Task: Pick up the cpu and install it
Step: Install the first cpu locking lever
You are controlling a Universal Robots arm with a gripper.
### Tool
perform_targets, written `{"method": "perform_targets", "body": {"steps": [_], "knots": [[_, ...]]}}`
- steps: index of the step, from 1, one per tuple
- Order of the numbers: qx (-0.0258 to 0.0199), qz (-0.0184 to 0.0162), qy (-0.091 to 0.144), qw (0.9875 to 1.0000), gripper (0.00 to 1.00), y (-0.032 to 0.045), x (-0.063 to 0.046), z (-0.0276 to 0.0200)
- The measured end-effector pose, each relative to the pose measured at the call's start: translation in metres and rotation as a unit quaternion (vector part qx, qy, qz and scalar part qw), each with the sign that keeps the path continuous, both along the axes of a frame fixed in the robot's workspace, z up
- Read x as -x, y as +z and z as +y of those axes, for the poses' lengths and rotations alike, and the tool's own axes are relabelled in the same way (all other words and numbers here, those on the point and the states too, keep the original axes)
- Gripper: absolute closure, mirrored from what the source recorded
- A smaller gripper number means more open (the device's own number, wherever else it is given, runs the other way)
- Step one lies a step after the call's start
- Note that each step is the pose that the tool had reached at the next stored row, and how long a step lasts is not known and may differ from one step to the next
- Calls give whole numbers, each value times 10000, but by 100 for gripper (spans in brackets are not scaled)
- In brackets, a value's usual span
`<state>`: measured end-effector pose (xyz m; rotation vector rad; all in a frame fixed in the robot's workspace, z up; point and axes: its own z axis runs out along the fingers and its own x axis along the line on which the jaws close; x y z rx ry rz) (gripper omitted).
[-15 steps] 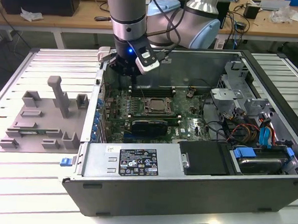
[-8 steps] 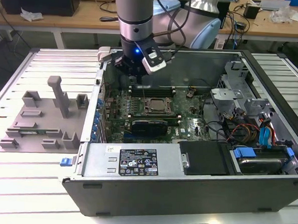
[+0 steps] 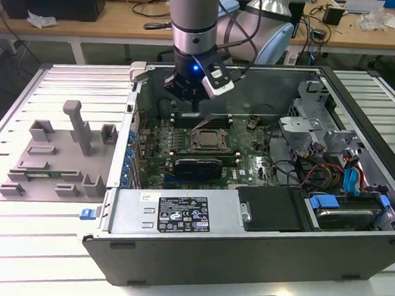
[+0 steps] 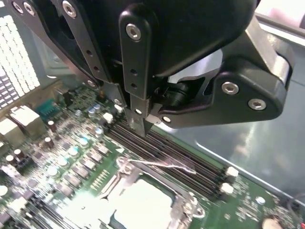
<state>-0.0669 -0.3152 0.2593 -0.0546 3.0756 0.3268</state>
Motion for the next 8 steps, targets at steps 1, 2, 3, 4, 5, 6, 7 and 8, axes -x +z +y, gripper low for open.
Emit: {"method": "perform_targets", "body": {"steps": [1,2,3,4,5,6,7,8], "knots": [[0,1,-2,10000,89,0,-34,0],[1,2,-3,10000,89,0,-43,-1],[0,2,-3,10000,89,0,-43,-1],[0,1,-4,10000,89,0,-44,-1],[0,1,-4,10000,89,0,-46,0],[0,1,-3,10000,89,0,-46,-1],[0,1,-6,10000,89,-1,-46,-1],[2,1,-34,10000,89,-11,-47,-1]]}}
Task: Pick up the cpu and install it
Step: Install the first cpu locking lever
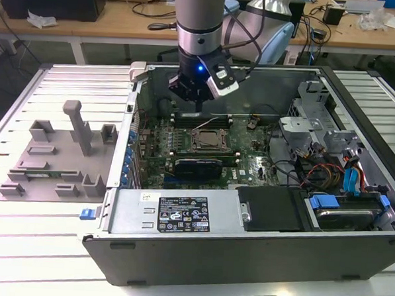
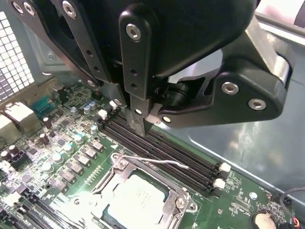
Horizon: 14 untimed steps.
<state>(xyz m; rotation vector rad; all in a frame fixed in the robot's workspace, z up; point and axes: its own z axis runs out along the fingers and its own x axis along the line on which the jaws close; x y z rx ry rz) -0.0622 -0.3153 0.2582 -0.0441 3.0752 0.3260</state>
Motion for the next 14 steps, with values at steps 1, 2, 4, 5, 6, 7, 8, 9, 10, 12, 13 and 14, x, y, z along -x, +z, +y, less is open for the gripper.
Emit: {"method": "perform_targets", "body": {"steps": [1,2,4,5,6,7,8,9,10,12,13,14], "knots": [[2,0,-67,10000,89,-16,1,0],[3,-2,-116,9999,89,-26,1,0],[7,-3,-241,9997,89,-50,1,-1],[8,-4,-289,9996,89,-61,1,-1],[8,-13,-333,9994,89,-72,1,0],[11,-20,-364,9993,89,-77,1,-1],[13,-28,-395,9992,89,-84,1,-1],[14,-38,-429,9991,89,-91,1,-1],[16,-62,-490,9988,89,-105,1,-1],[18,-109,-565,9983,89,-128,1,0],[19,-125,-581,9982,89,-133,1,-1],[21,-142,-595,9981,89,-138,1,-1]]}}
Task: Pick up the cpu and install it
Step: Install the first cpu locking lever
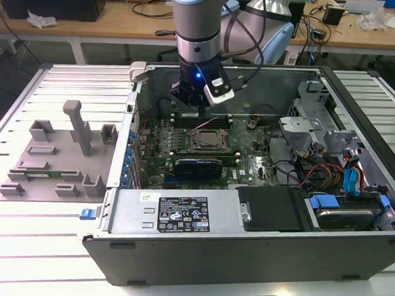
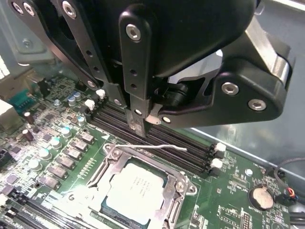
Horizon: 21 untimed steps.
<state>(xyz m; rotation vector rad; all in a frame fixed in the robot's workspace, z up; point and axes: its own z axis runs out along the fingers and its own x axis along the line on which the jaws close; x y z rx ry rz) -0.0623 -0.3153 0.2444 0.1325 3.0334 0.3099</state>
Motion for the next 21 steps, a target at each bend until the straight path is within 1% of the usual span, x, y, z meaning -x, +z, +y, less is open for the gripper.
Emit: {"method": "perform_targets", "body": {"steps": [2,3,4,7,11,14,15,18,21], "knots": [[5,-40,-28,10000,89,-10,0,0],[13,-94,-53,9999,89,-20,0,0],[14,-119,-65,9999,89,-25,0,0],[14,-164,-100,9998,89,-51,-1,0],[15,-199,-132,9997,89,-82,-5,0],[15,-216,-149,9997,89,-106,-9,0],[15,-228,-158,9996,89,-132,-10,0],[16,-231,-167,9996,89,-159,-13,2],[15,-232,-176,9996,89,-175,-16,22]]}}
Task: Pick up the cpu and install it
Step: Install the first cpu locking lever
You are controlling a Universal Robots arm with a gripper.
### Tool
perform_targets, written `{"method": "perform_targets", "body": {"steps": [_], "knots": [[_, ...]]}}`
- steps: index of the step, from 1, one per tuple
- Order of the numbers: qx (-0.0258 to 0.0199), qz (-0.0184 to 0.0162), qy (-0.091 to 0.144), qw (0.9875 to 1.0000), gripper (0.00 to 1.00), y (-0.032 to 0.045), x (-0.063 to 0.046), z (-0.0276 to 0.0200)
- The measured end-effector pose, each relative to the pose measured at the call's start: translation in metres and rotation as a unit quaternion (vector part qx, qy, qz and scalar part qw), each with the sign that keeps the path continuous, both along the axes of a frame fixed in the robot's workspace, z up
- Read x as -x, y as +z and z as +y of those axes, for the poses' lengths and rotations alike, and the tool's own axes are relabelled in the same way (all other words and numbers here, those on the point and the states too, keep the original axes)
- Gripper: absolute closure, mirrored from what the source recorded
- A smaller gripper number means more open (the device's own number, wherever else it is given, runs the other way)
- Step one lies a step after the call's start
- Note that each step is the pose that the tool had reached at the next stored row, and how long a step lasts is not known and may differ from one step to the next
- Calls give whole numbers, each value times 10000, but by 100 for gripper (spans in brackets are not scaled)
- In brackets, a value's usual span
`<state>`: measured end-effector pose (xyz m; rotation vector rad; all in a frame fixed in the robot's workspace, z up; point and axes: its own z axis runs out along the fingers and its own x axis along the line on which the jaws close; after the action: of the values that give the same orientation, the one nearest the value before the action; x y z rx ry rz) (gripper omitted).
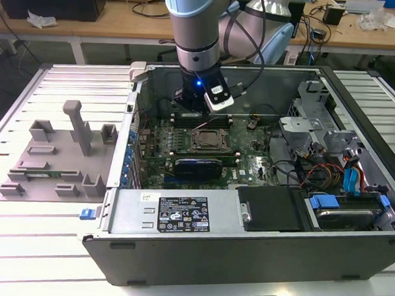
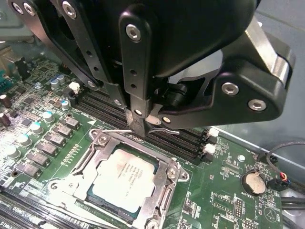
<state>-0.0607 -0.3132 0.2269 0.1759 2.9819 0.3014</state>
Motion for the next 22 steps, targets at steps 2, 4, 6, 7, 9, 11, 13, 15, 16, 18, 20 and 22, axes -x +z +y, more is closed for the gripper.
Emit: {"method": "perform_targets", "body": {"steps": [2,4,6,7,9,11,13,15,16,18,20,22], "knots": [[0,0,-1,10000,89,-3,0,3],[0,1,-3,10000,89,-3,0,4],[0,1,-3,10000,89,-3,0,4],[0,0,-3,10000,89,-4,-1,5],[0,0,-4,10000,89,-5,0,13],[1,1,-3,10000,89,-5,-1,27],[1,0,-3,10000,89,-7,-1,38],[3,0,-3,10000,89,-8,-1,50],[3,0,-2,10000,89,-9,-1,55],[5,1,-3,10000,89,-9,-1,63],[7,1,-2,10000,89,-10,-1,70],[8,1,-2,10000,89,-11,-1,74]]}}
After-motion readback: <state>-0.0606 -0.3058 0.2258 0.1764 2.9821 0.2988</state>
